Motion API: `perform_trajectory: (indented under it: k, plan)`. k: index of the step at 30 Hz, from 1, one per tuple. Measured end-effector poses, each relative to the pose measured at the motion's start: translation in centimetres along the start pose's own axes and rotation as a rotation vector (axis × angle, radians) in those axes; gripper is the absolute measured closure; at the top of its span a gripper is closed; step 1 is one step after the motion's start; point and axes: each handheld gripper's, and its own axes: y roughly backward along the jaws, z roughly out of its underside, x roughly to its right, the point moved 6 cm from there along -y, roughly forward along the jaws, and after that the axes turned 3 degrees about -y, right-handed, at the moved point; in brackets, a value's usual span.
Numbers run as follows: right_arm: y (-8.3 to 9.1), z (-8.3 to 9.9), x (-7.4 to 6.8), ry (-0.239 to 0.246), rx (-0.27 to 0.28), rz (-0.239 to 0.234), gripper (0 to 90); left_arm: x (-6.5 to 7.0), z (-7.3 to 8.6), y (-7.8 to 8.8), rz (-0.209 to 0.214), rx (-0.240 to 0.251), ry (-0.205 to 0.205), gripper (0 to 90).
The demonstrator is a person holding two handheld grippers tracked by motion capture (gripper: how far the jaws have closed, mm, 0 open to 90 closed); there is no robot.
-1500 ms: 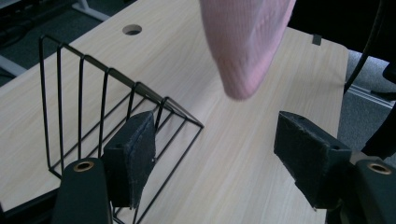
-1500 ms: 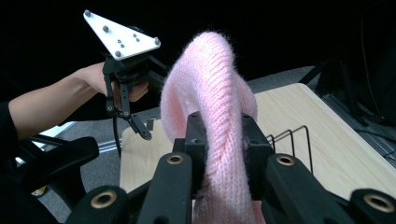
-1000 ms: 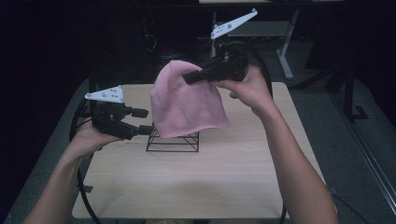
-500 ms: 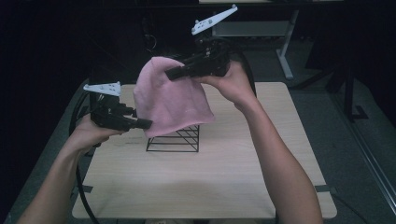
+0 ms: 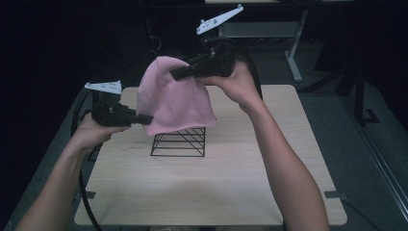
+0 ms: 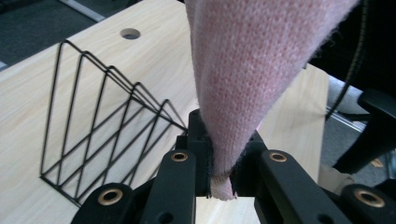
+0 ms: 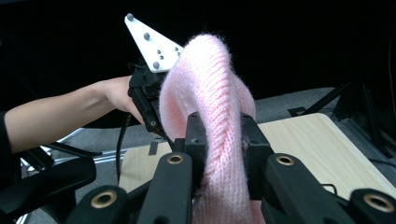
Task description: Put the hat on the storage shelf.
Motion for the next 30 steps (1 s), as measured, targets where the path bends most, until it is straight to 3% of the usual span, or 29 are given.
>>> perform_trajectory:
  k: [11,30]
  plan:
    - [-0.2,-0.4,1.7,-0.015,0.024,0.038,77.4,-1.7,-1.0,0.1,-0.078,-0.027,-0.023,81.8]
    - [-1.2,1.9,5.3,-0.079,0.031,0.053,77.3,-3.6,-0.4,-2.1,-0.167,-0.095,-0.063,81.6]
